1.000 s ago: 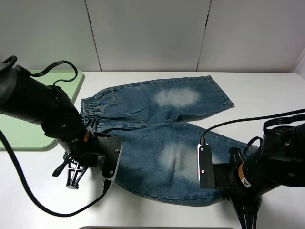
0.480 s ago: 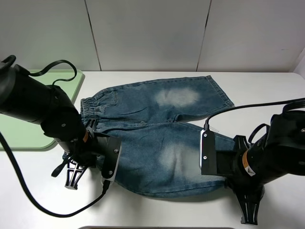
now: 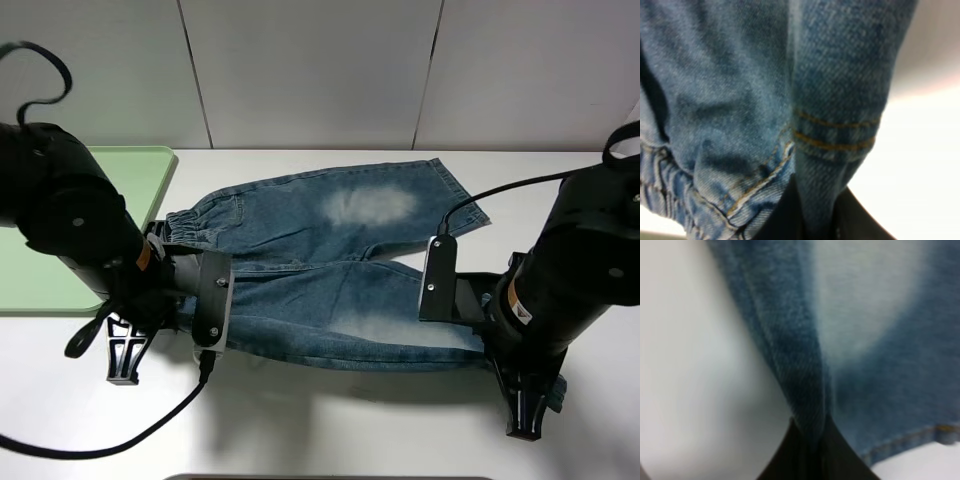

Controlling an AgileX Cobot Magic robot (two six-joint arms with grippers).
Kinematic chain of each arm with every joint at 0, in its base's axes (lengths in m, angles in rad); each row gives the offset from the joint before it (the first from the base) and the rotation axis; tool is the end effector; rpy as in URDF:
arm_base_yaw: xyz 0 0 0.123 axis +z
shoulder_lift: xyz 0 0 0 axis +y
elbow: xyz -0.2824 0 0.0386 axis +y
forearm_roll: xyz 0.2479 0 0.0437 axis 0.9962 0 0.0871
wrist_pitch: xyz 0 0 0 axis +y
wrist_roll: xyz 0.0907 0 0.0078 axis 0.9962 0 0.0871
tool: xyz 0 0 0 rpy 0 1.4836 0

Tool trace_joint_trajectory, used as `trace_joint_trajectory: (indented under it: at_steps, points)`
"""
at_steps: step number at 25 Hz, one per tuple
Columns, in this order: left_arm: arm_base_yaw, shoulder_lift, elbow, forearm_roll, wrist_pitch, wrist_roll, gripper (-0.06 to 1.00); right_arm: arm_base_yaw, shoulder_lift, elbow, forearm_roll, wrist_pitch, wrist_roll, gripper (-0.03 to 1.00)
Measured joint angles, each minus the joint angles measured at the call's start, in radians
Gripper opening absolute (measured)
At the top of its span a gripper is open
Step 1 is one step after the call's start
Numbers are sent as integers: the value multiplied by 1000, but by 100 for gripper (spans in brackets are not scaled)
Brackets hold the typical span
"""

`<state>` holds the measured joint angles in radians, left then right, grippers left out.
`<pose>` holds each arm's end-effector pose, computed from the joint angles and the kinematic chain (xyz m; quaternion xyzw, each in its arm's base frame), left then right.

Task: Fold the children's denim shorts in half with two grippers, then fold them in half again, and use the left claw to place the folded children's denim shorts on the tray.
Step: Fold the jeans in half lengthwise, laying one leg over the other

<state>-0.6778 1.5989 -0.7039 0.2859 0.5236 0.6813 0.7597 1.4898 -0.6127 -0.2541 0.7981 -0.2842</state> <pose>0.2094 -0.1521 0.1509 0.7062 0.6928 0.0857 0.1180 0.1618 0.1310 0.1554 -0.5719 0.8153 -0.0894 0.0129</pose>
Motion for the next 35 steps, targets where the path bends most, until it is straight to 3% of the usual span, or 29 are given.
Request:
trace_joint_trajectory:
  at_steps: [10,15,20,26,35]
  points:
    - [0,-149,0,-15,232,-1,4,0,-59,-168,78,186,22,-3]
    - [0,-214,-1,-55,284,-2,4,0,-87,-212,108,275,22,-3]
    - [0,-242,-1,-75,294,-7,4,0,-97,-259,71,328,22,-3]
    - [0,-242,-1,-70,283,-54,4,0,-94,-341,-42,319,22,-3]
    - [0,-242,-2,43,203,-205,4,-121,-5,-482,-66,280,-6,-3]
